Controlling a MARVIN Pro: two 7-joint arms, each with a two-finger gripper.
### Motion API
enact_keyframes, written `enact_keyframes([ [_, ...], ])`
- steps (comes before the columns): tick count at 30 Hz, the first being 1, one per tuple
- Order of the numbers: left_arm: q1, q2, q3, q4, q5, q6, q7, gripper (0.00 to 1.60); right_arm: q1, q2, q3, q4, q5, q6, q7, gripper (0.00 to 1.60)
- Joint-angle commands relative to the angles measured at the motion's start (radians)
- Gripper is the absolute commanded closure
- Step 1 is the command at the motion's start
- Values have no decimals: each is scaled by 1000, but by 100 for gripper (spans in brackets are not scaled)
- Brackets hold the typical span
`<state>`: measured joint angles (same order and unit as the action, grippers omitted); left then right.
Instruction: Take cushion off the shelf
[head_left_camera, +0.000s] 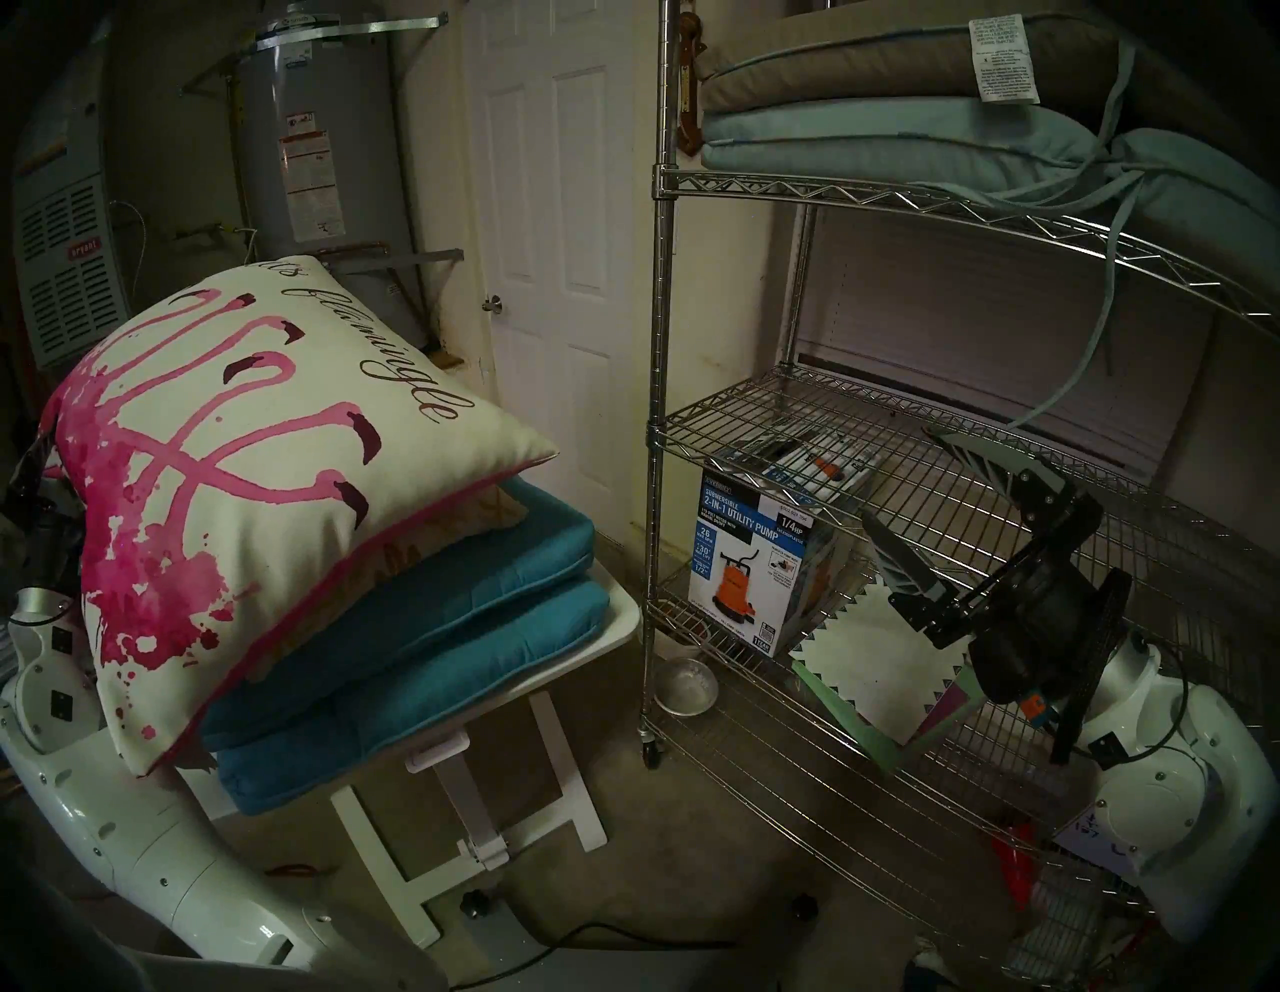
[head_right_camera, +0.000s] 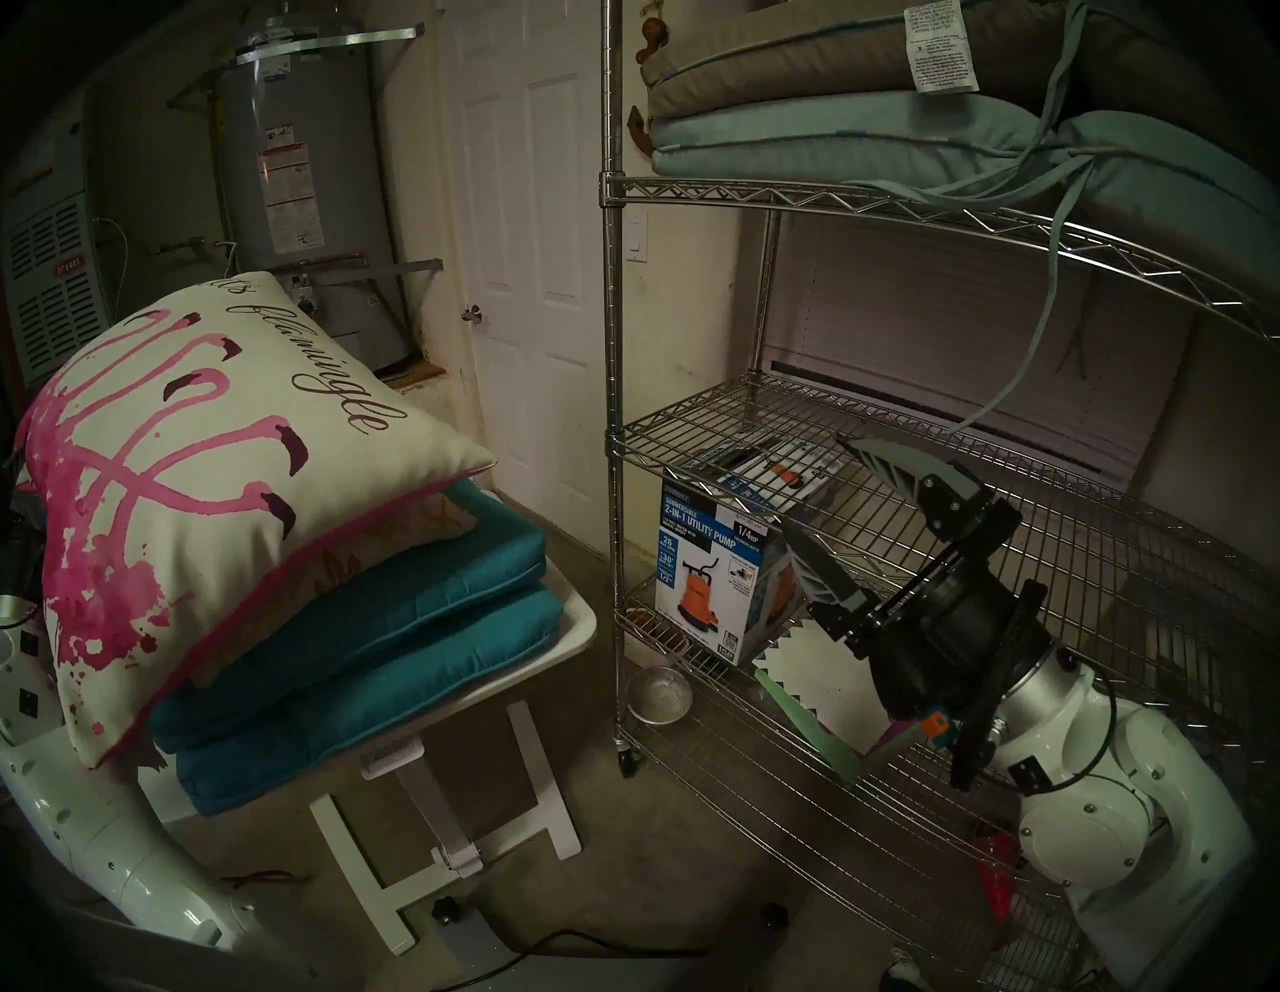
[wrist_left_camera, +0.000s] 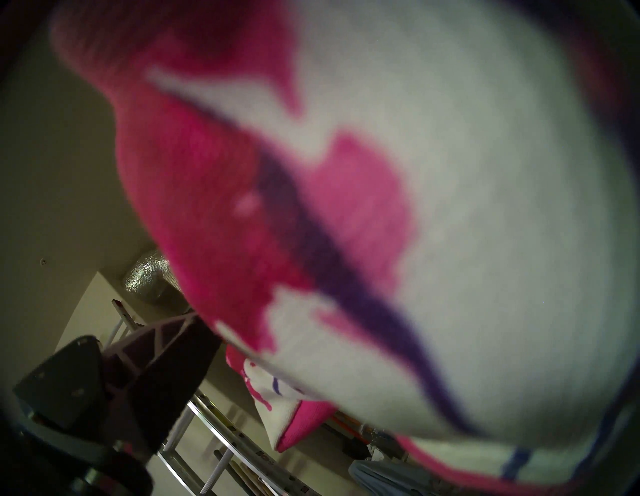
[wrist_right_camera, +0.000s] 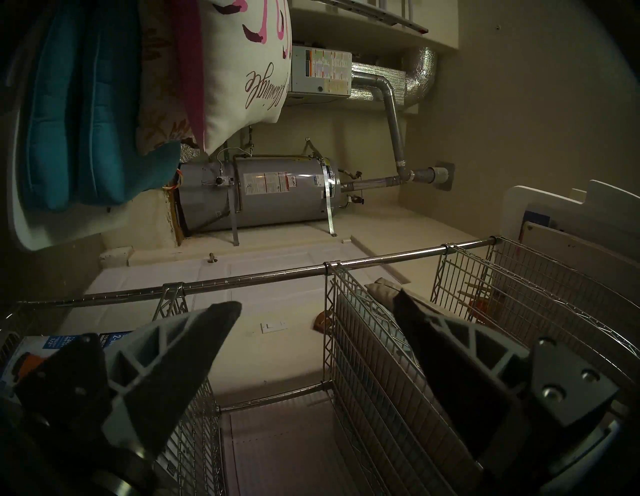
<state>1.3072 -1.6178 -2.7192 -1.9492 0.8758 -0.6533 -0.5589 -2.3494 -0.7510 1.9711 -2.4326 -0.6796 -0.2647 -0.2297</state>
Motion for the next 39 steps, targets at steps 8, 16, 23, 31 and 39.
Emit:
enact_keyframes([
  [8,-1,5,15,-30,-20,-9,-24,0,3,-9,-5,-11,-5,14,-1,0],
  [16,-5,19,10,-43,-31,-7,-41,0,6,-9,-14,-11,-10,18,-2,0],
  [23,-7,22,11,-48,-40,-7,-57,0,6,-13,-20,-11,-16,23,-4,0],
  [31,-11,23,12,-48,-46,-9,-71,0,3,-18,-21,-11,-22,27,-4,0],
  [39,-23,34,10,-47,-50,-5,-82,0,5,-19,-26,-11,-27,29,-2,0],
])
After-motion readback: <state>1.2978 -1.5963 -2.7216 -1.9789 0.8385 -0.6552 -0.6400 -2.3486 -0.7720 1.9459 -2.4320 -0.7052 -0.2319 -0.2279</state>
